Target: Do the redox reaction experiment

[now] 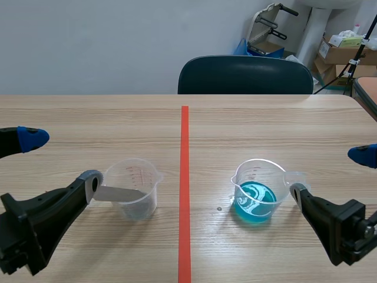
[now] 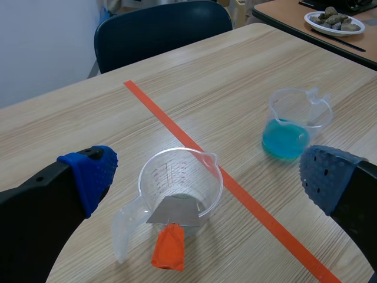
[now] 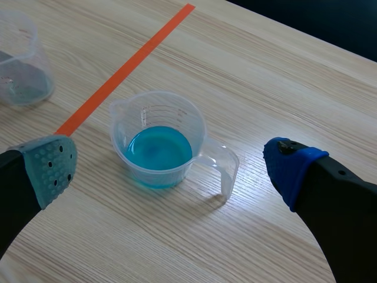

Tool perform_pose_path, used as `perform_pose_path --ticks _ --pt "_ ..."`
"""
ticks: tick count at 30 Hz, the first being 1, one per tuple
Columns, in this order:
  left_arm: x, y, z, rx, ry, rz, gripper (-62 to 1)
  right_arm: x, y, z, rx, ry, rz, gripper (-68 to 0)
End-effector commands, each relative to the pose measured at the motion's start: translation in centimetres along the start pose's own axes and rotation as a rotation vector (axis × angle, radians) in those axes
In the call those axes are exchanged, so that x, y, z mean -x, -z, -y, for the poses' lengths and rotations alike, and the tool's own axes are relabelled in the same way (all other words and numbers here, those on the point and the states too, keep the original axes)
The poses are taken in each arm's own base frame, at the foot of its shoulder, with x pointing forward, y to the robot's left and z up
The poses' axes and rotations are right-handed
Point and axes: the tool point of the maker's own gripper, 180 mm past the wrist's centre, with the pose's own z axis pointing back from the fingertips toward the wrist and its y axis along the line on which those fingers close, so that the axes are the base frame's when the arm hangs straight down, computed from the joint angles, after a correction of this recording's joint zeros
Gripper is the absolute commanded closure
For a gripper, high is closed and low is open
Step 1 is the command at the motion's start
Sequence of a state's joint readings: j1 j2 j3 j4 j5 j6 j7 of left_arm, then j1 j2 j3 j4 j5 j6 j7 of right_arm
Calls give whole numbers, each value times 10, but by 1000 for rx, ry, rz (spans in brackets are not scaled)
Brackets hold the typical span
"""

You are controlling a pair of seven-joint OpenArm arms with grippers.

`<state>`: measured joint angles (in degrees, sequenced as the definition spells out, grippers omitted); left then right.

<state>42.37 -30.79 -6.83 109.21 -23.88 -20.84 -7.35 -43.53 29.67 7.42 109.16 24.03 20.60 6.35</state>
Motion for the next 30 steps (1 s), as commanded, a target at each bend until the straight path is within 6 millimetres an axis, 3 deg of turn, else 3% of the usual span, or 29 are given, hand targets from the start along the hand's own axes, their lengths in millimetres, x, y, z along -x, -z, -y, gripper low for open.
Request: perform_pose_path --ticks 1,17,30 --pt "-9 0 2 0 -2 33 -623 -18 2 1 -2 -8 70 -679" --pt "-6 -2 3 -3 -13 19 -623 -18 2 1 -2 -8 70 -679" --pt "12 -37 -3 -194 -94 -128 -623 -18 2 1 -2 -9 71 -679"
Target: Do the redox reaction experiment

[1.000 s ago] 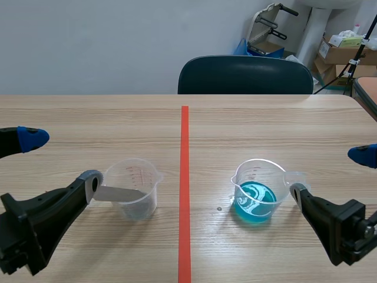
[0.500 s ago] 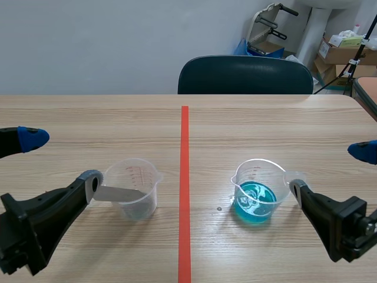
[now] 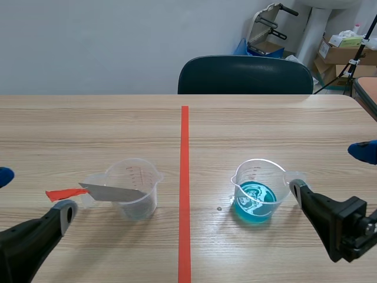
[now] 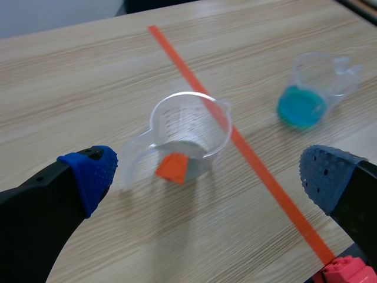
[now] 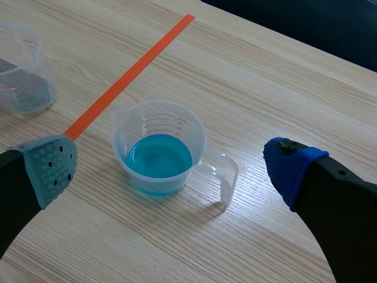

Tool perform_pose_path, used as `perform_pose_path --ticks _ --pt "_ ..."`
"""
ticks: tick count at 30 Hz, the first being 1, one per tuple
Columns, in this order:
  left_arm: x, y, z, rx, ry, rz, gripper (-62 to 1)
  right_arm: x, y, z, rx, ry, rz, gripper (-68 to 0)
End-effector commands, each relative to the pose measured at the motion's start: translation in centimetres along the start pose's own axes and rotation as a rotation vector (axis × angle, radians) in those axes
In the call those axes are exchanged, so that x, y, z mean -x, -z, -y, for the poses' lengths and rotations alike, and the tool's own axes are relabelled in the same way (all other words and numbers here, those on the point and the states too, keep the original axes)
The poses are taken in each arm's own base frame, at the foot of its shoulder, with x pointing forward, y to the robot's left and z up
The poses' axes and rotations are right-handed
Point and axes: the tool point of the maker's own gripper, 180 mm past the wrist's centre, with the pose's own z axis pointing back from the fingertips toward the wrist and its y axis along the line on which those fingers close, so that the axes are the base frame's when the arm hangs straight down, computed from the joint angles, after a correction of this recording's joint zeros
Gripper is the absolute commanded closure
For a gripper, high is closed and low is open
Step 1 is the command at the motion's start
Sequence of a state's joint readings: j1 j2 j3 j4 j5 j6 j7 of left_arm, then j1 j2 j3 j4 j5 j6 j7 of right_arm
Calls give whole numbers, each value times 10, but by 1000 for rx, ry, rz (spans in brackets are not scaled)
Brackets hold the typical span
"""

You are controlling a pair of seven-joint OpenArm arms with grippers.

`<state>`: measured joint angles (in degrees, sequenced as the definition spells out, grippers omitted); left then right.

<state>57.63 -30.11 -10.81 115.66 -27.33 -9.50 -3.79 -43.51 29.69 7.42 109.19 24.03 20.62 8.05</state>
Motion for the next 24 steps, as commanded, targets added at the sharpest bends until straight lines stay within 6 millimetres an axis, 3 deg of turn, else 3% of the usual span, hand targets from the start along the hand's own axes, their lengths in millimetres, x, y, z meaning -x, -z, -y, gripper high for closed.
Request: perform_pose_path --ticks 1,9,17,24 --pt "-11 -4 1 -25 -6 24 -623 -13 3 1 -2 -9 42 -679" --pt "-19 -21 -6 -168 0 -64 -623 -15 2 1 -1 -9 51 -679" --pt "-14 -32 -28 -338 -6 -126 -623 -21 4 1 -5 -34 82 -679" --pt "-17 -34 -30 -362 -9 -99 -623 -30 9 6 3 -63 104 -679"
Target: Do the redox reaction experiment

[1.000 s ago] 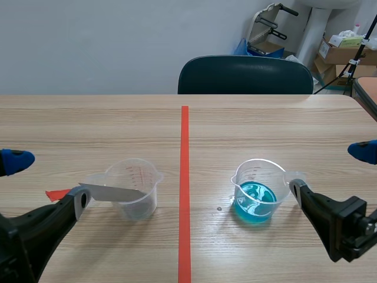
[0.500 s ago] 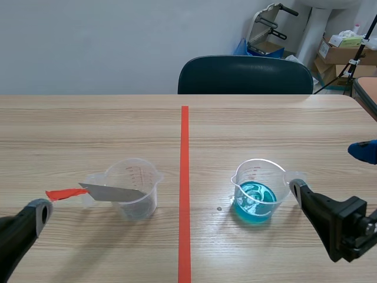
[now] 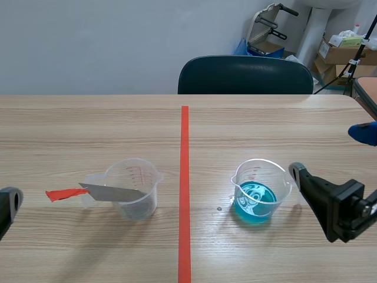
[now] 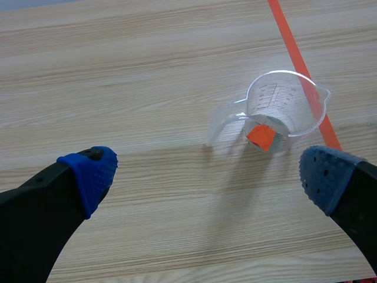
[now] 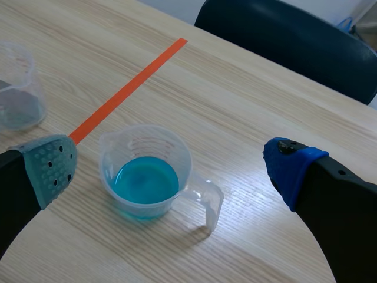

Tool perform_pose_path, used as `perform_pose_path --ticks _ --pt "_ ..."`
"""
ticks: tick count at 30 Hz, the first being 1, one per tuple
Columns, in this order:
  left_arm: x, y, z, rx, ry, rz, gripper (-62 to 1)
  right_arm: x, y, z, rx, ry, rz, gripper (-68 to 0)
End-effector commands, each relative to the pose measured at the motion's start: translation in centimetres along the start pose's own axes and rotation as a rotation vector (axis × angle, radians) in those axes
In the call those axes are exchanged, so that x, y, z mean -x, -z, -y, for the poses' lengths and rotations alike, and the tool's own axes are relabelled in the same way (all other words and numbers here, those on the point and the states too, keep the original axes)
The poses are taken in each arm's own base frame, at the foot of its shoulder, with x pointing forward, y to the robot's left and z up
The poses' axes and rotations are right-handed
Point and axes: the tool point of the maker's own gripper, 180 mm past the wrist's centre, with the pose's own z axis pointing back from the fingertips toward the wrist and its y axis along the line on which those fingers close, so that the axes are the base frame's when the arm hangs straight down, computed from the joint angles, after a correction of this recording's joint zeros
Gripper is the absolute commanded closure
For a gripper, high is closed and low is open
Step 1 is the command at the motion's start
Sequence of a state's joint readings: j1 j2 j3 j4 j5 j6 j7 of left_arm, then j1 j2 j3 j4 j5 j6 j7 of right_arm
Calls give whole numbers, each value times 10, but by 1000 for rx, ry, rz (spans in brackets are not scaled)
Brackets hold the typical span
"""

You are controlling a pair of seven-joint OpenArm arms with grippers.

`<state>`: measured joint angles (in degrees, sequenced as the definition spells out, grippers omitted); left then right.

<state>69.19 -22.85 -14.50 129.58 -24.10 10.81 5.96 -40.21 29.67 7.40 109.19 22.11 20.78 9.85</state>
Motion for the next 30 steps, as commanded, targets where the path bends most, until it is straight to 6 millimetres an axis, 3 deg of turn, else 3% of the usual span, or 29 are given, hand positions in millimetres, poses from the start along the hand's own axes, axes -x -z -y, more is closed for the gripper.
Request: perform_pose_path --ticks 1,11,21,30 --pt "-4 0 2 10 -3 19 -623 -12 2 0 -5 -9 39 -679" --pt "-8 0 10 54 -1 40 -623 -30 28 -24 -109 -102 94 -679" --pt "-9 -1 14 77 1 45 -623 -54 61 -99 -337 -238 189 -679" --pt "-14 -1 24 127 5 68 -623 -50 87 -164 -509 -249 229 -679"
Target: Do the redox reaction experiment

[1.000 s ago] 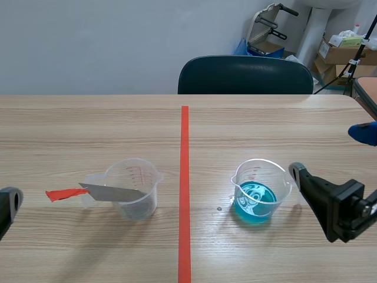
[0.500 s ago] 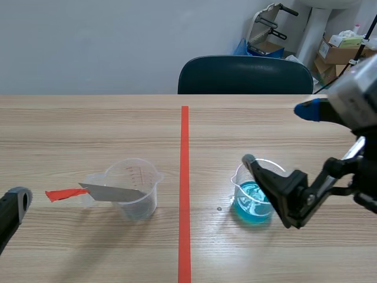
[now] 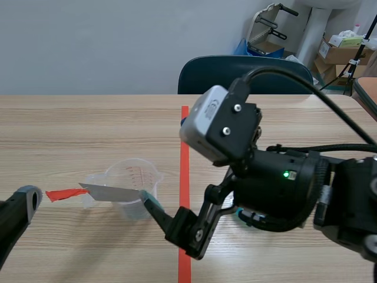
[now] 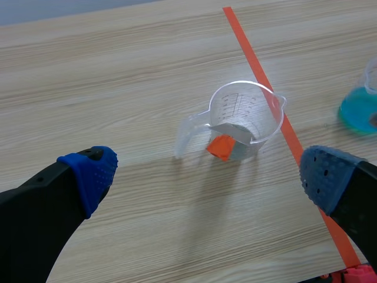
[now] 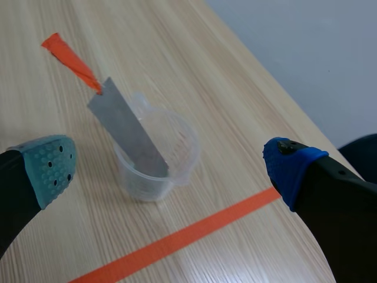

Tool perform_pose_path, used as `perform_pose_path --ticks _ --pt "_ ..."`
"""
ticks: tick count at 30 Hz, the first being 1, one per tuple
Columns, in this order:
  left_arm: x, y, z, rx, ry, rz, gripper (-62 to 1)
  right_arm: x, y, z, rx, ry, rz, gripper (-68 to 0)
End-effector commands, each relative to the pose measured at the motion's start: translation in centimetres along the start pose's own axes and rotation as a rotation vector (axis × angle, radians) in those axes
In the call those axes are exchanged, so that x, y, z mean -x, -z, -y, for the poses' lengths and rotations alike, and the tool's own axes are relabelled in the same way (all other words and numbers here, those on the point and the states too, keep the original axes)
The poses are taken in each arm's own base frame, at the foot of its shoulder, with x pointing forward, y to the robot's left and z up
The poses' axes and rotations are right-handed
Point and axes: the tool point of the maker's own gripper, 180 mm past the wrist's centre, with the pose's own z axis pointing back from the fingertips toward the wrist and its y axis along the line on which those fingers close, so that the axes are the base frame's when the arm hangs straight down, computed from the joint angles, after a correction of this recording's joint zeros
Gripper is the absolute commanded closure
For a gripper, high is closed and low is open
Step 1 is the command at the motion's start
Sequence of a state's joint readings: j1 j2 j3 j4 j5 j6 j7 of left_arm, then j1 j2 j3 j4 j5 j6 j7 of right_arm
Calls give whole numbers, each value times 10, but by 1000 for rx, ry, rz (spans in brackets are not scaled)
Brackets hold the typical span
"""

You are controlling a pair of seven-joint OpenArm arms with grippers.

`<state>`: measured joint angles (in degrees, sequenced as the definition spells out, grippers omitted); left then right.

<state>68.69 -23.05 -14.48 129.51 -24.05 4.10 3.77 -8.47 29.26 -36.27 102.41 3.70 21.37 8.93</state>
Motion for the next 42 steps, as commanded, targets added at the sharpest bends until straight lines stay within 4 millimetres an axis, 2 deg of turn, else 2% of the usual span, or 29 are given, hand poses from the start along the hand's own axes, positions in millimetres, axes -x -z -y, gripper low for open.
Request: perform_pose_path --ticks 1,12,19,23,28,34,42 --pt "-6 0 5 22 -2 26 -623 -7 8 9 20 -10 35 -679" --pt "-7 0 14 71 18 35 -623 -12 68 -27 -68 -44 74 -679" --pt "-7 0 14 73 18 34 -623 -16 101 -42 -96 -88 86 -679" --pt "-7 0 14 73 21 34 -623 -20 113 -43 -94 -100 95 -679" --pt "-7 0 14 73 21 34 -623 -24 116 -40 -74 -105 108 -679" --pt "-7 0 14 73 21 34 -623 -24 116 -40 -75 -109 107 -471" --pt "-7 0 14 73 21 34 -623 -24 116 -40 -71 -109 107 -313"
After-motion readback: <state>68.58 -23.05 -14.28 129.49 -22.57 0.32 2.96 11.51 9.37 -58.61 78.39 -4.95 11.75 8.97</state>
